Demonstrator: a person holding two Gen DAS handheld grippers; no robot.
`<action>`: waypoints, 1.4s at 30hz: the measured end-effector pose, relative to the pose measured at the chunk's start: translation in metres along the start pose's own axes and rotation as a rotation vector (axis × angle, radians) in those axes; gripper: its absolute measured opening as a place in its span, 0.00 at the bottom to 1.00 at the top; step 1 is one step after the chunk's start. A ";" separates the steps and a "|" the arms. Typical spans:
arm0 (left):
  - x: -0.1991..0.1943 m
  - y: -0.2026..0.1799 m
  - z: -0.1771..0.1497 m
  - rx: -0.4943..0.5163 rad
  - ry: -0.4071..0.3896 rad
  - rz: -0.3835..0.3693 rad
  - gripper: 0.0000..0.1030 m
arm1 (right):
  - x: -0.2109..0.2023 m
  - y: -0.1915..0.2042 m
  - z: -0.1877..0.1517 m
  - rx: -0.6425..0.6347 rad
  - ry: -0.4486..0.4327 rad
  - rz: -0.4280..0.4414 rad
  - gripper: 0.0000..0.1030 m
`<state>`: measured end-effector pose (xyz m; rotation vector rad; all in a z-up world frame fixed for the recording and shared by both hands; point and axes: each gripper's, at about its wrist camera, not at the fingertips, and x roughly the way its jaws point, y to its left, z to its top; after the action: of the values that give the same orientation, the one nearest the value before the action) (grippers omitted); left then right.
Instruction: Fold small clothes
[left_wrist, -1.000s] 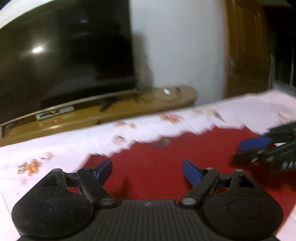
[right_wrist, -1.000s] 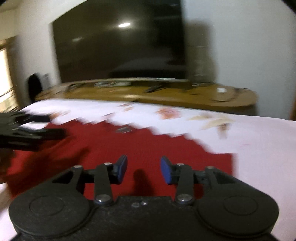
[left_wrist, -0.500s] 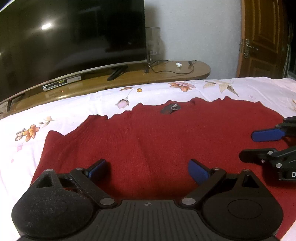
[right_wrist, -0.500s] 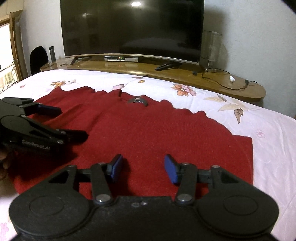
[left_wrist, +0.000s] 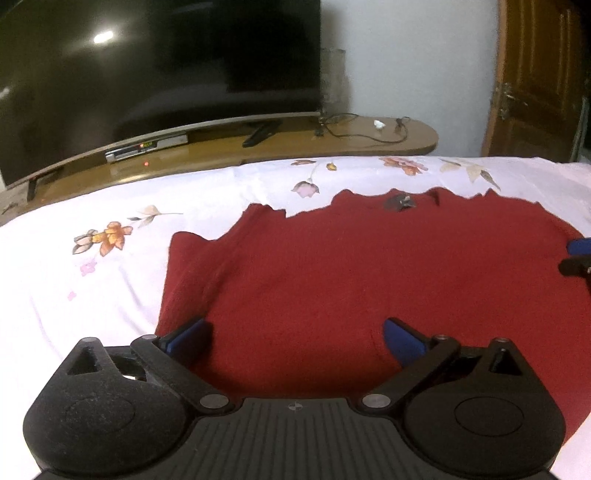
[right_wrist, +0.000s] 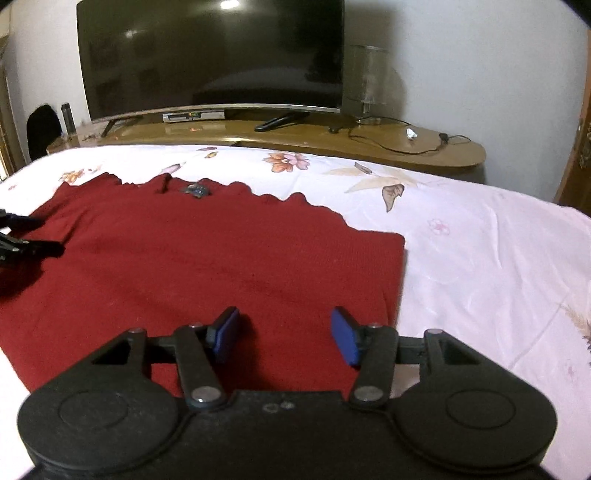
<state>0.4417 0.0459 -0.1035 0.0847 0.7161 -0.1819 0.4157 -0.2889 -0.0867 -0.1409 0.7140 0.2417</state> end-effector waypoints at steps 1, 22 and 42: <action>-0.008 -0.001 0.002 -0.018 -0.006 0.003 0.98 | -0.002 0.006 0.002 -0.004 -0.001 -0.021 0.51; -0.071 0.002 -0.077 -0.032 -0.018 0.000 1.00 | -0.062 0.052 -0.062 0.001 0.029 0.042 0.58; -0.081 0.005 -0.071 -0.072 0.040 0.005 1.00 | -0.071 0.040 -0.069 0.132 0.064 -0.073 0.60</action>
<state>0.3372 0.0720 -0.1035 0.0218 0.7612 -0.1500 0.3096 -0.2770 -0.0935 -0.0492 0.7845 0.1205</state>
